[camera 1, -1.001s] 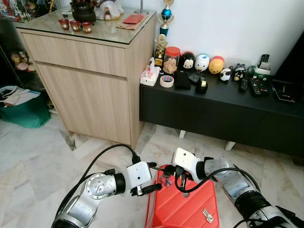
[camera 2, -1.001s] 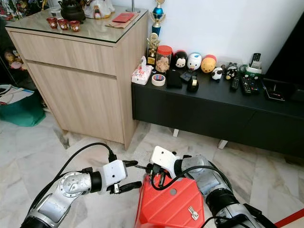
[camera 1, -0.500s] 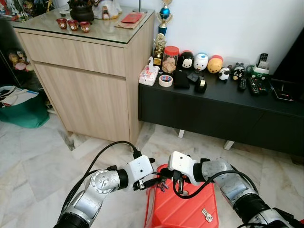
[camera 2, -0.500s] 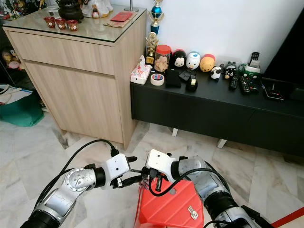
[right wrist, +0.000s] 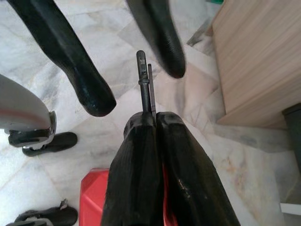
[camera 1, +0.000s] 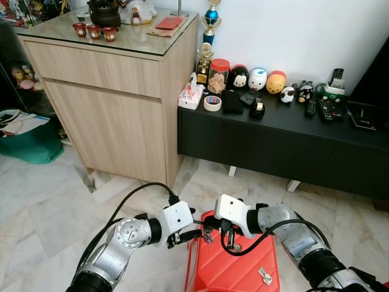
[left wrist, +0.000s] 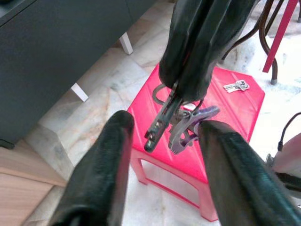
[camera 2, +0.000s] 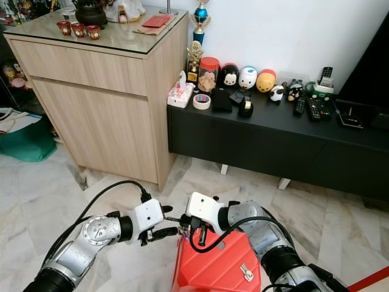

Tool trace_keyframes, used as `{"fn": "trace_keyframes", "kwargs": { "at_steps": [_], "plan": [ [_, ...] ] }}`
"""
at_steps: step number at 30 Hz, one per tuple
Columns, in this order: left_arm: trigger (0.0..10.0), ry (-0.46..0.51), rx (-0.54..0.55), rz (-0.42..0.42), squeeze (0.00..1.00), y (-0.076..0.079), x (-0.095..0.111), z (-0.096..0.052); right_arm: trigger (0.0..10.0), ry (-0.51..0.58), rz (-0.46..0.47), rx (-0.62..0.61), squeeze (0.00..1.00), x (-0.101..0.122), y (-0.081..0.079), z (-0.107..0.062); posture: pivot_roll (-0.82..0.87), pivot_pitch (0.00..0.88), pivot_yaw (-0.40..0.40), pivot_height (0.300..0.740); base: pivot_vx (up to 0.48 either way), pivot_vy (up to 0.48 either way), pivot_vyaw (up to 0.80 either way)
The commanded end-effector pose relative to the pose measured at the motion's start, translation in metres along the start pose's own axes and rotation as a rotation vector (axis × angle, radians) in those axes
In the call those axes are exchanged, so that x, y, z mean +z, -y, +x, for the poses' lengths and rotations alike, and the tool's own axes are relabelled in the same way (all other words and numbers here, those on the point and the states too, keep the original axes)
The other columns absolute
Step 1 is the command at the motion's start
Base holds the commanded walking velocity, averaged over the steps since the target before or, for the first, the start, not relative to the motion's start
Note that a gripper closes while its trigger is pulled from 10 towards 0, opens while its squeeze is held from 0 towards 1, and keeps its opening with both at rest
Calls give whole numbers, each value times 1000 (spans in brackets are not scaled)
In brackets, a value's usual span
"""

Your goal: Hang keys on a hook

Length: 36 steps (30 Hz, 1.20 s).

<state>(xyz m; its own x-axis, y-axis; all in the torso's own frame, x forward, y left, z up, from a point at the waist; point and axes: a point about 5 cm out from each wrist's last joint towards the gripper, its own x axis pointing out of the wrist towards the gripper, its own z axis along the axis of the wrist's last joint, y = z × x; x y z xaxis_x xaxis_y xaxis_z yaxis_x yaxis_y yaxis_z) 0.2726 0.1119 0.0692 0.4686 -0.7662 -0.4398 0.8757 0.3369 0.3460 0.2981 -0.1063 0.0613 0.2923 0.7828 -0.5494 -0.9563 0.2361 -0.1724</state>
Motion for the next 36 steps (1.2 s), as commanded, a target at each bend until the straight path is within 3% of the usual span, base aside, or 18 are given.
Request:
{"fn": "trace_keyframes", "kwargs": {
  "at_steps": [1, 2, 3, 5, 6, 8, 10, 12, 15, 18, 25, 26, 27, 28, 36],
  "plan": [
    [3569, -3, -14, 4, 0, 0, 2, 2, 10000, 24, -3, -13, 0, 4, 2, -3, 107, 0, -84, 740, 0, 0, 0],
    [2745, 3, -9, -3, 0, -1, 2, 2, 10000, 25, -3, -14, 0, 4, 2, -3, 107, 0, -84, 740, 0, 0, 0],
    [0, 15, -3, -7, 0, -2, 5, 3, 10000, 24, -3, -14, 0, 4, 2, -3, 107, 0, -84, 740, 0, 0, 0],
    [0, 22, -4, -7, 0, -2, 6, 3, 10000, 24, -2, -13, 0, 3, 1, -3, 107, 0, -83, 740, 0, 0, 0],
    [1529, 25, -7, -8, 0, -2, 7, 3, 10000, 18, -4, -14, 0, 2, 1, -2, 107, 0, -83, 740, 0, 0, 0],
    [1529, 26, -8, -8, 0, -2, 7, 3, 10000, 15, -5, -15, 0, 2, 1, -2, 107, 0, -83, 740, 0, 0, 0],
    [4353, 33, -10, -15, 0, -2, 8, 3, 10000, 15, -3, -15, 0, 2, 1, -2, 108, 0, -82, 740, 0, 0, 0],
    [4667, 38, -12, -19, 0, -2, 8, 2, 10000, 15, -2, -16, 0, 2, 1, -2, 108, 0, -82, 740, 0, 0, 0],
    [4235, 46, -21, -26, 0, -1, 9, 3, 10000, 19, 4, -20, 0, 2, 1, -2, 107, 0, -81, 740, 0, 0, 0],
    [4549, 51, -25, -28, 0, -1, 10, 3, 10000, 15, 3, -20, 0, 1, 1, -2, 106, 0, -79, 740, 0, 0, 0],
    [4275, 55, -32, -33, 0, 0, 10, 3, 10000, 11, 1, -20, 0, 1, 1, -2, 107, 0, -82, 740, 0, 0, 0],
    [3412, 54, -33, -33, 0, 0, 11, 3, 10000, 11, 1, -21, 0, 1, 1, -2, 107, 0, -82, 740, 0, 0, 0],
    [1098, 54, -33, -35, 0, 0, 11, 4, 10000, 11, 2, -23, 0, 1, 1, -2, 107, 0, -82, 740, 0, 0, 0],
    [0, 55, -32, -38, 0, 0, 10, 4, 10000, 11, 2, -23, 0, 1, 1, -2, 106, 0, -82, 740, 0, 0, 0],
    [0, 64, -22, -44, 0, -1, 12, 4, 10000, 7, -2, -14, 0, 1, 0, -1, 109, 0, -85, 740, 0, 0, 0]
  ]
}}
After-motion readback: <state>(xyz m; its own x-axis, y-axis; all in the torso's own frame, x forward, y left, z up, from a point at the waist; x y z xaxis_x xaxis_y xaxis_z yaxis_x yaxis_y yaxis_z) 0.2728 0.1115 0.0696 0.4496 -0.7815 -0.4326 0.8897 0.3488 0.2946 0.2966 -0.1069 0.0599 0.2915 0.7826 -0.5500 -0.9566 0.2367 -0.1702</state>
